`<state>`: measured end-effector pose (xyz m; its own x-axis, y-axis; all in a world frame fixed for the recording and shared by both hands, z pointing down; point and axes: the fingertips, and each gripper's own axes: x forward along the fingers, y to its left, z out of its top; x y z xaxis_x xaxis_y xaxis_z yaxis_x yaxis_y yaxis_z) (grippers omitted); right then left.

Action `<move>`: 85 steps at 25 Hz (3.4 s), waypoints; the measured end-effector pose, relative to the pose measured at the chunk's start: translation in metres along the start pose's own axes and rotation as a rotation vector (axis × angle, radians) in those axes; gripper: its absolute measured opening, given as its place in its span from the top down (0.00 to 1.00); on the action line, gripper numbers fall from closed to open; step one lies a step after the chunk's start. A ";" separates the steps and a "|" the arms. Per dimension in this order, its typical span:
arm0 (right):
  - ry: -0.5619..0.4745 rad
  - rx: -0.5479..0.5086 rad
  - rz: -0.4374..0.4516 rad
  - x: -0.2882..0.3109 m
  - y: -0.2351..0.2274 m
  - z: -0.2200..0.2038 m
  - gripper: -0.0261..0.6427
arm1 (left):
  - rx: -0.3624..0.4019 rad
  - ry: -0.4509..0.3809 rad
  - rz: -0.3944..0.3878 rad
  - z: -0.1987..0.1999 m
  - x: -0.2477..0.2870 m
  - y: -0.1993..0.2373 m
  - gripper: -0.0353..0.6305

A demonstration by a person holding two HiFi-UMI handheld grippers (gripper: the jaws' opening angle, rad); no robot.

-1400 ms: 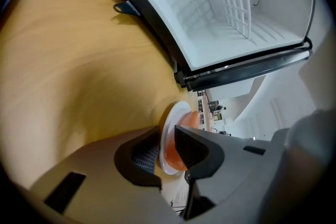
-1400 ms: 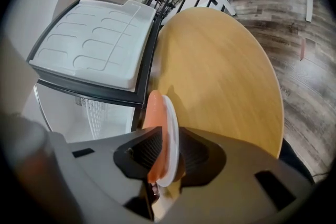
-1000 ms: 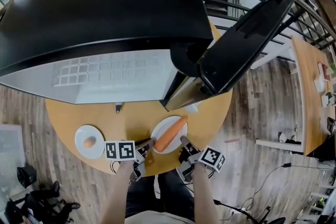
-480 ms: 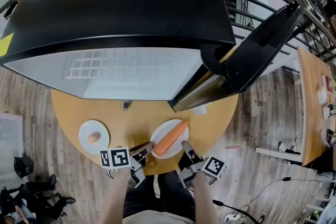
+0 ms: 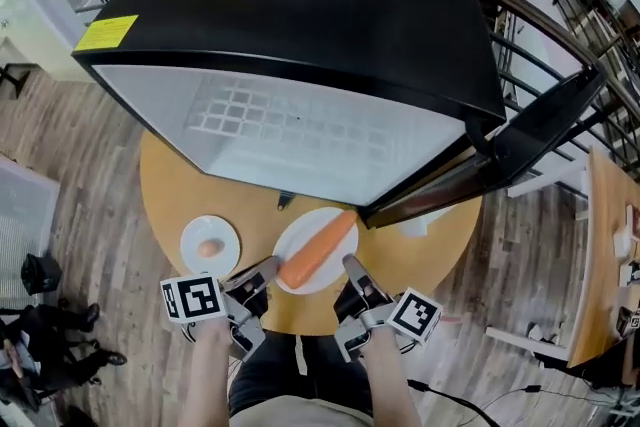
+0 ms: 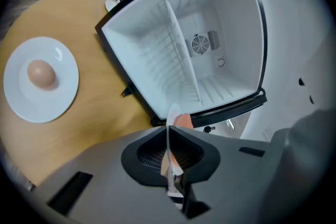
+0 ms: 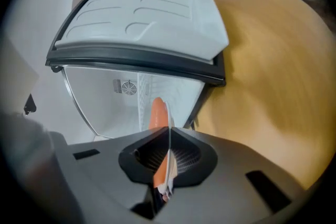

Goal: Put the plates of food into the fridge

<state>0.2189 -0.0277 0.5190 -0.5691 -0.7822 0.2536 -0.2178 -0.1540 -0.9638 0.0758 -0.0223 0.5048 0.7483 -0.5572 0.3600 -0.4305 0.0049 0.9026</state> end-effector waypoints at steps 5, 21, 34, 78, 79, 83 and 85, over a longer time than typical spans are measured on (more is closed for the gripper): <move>0.010 0.012 0.083 0.031 0.049 0.000 0.93 | 0.026 -0.185 -0.015 0.052 -0.025 -0.033 0.91; -0.198 0.037 0.126 0.134 0.136 0.012 0.93 | 0.159 -0.334 -0.032 0.203 -0.034 -0.054 0.91; -0.342 0.102 0.077 0.158 0.133 0.028 0.93 | 0.160 -0.329 -0.033 0.232 -0.011 -0.043 0.91; -0.351 -0.456 0.091 0.142 0.181 -0.001 0.92 | 0.745 -0.171 0.106 0.196 0.004 -0.055 0.94; -0.350 -0.461 0.100 0.140 0.181 -0.003 0.92 | 0.751 -0.177 0.104 0.198 0.004 -0.056 0.94; -0.351 -0.448 0.097 0.134 0.176 -0.008 0.93 | 0.751 -0.197 0.092 0.205 0.011 -0.062 0.94; -0.361 -0.446 0.095 0.130 0.174 -0.006 0.93 | 0.766 -0.205 0.105 0.211 0.019 -0.063 0.94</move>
<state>0.1018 -0.1528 0.3849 -0.3128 -0.9486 0.0477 -0.5365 0.1350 -0.8331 0.0102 -0.2081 0.4050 0.6089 -0.7275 0.3163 -0.7763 -0.4645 0.4262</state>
